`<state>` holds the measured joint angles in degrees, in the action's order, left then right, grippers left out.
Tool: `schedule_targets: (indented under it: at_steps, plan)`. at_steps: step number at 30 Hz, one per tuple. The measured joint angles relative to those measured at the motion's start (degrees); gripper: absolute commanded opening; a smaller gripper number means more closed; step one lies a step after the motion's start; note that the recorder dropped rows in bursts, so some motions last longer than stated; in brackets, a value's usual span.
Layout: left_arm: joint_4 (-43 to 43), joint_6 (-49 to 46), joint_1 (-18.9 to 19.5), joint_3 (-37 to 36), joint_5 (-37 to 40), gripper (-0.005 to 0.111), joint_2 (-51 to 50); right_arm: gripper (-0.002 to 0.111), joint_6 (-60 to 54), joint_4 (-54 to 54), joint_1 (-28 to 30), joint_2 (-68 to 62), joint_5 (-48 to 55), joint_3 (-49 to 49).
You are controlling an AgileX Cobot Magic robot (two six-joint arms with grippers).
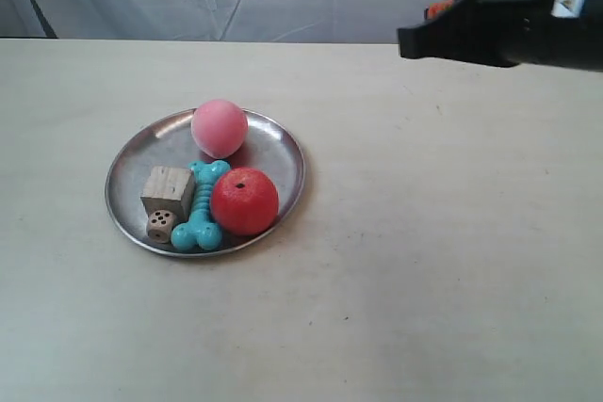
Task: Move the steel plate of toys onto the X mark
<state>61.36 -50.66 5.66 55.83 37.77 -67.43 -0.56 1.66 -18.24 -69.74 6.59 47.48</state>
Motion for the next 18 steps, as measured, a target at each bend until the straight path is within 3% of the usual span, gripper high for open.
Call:
schedule_targets:
  at_steps: [7, 18]
  plan:
    - [6.13, -7.34, -0.58, -9.78, -1.34, 0.000, 11.05, 0.000, 0.00, -0.60, 0.00, 16.60, -20.83, -17.25]
    - [6.41, -7.92, -10.02, -14.59, -0.56, 0.000, 17.78, 0.000, 0.00, -0.60, 0.00, 22.59, -21.44, -20.07]
